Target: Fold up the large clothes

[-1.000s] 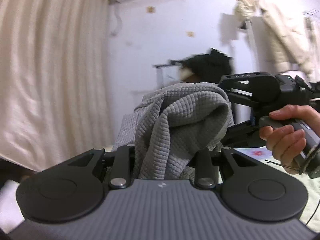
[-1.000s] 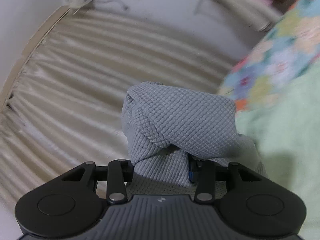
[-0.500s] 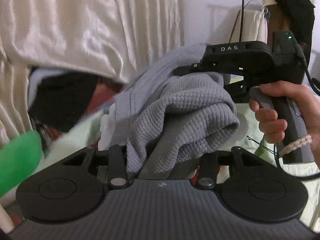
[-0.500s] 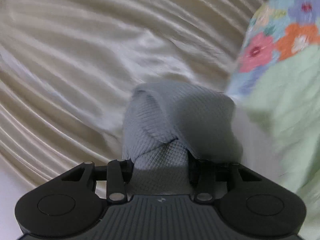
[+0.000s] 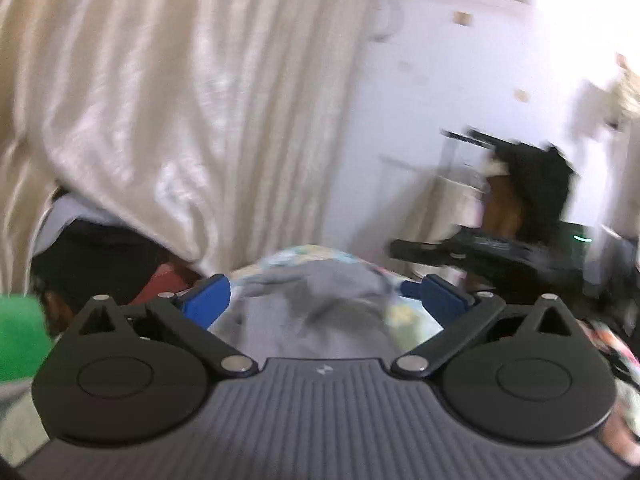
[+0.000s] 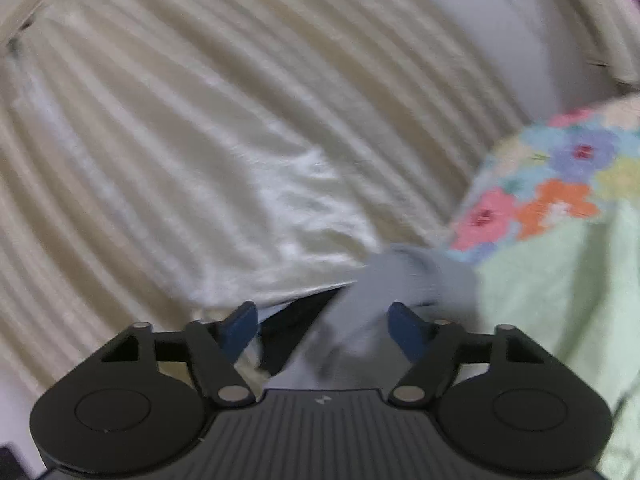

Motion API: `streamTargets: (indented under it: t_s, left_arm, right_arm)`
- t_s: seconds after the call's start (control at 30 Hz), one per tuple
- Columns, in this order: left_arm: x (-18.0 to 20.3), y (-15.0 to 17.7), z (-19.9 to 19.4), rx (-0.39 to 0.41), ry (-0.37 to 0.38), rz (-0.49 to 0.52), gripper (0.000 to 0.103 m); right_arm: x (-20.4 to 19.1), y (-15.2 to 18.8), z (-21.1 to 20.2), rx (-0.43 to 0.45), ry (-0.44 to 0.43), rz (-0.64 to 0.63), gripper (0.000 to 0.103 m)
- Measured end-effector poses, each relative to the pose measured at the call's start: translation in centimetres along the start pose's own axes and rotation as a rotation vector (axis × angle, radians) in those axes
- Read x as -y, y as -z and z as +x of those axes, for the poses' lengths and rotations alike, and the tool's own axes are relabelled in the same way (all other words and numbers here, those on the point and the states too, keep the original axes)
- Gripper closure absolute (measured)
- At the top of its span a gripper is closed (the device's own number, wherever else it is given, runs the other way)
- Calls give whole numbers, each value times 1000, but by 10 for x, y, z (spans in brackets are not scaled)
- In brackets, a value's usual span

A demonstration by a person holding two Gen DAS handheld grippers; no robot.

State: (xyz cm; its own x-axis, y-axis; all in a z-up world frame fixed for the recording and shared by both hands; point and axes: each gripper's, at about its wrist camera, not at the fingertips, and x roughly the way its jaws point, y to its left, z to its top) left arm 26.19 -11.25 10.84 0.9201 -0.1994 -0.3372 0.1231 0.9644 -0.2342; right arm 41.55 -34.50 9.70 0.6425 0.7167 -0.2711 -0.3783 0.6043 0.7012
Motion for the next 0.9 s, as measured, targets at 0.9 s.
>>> streamTargets:
  t_s: [0.9]
  left_arm:
    - [31,57,93,-418,-182,165,0]
  right_arm:
    - [-42,79,-32,-68,550,-277,20]
